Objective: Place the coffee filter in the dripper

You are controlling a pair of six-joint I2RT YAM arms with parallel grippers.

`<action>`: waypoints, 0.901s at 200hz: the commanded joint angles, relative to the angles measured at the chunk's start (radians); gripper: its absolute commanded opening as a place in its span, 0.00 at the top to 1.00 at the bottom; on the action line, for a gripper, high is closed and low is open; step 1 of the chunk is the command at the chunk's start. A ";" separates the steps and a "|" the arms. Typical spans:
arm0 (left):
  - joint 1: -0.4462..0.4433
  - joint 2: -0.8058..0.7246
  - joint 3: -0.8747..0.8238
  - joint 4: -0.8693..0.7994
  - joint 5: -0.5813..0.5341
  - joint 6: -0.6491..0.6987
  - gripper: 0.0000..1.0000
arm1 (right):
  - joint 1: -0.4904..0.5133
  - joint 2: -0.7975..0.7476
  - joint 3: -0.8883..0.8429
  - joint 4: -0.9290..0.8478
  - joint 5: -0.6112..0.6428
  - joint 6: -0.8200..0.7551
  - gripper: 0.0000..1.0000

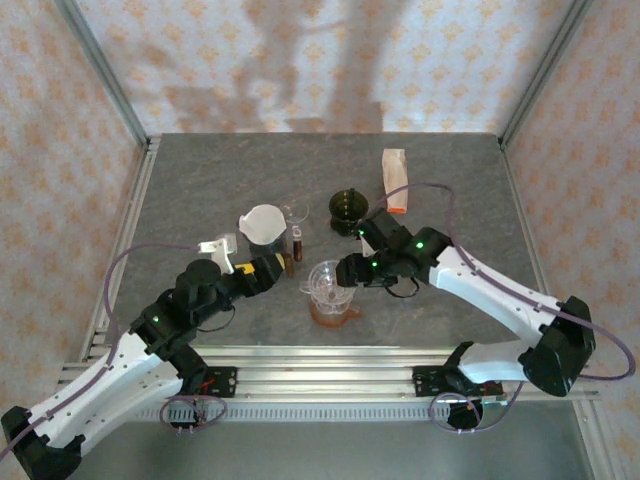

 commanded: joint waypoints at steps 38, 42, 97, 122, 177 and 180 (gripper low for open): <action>-0.005 0.005 0.017 0.000 0.005 0.021 0.00 | -0.220 -0.085 0.104 0.065 0.154 -0.049 0.36; -0.004 0.006 0.016 0.000 0.006 0.022 0.00 | -0.238 -0.064 0.116 0.073 0.163 -0.058 0.36; -0.004 0.006 0.006 0.004 0.010 0.019 0.00 | -0.392 0.240 0.365 0.133 0.407 -0.209 0.50; -0.004 0.009 -0.004 0.012 0.009 0.013 0.00 | -0.422 0.402 0.512 0.123 0.465 -0.256 0.57; -0.004 0.029 -0.011 0.016 0.009 0.017 0.00 | -0.480 0.701 0.821 -0.002 0.498 -0.324 0.67; -0.004 0.029 -0.011 0.017 0.008 0.017 0.00 | -0.483 0.712 0.831 -0.003 0.497 -0.323 0.68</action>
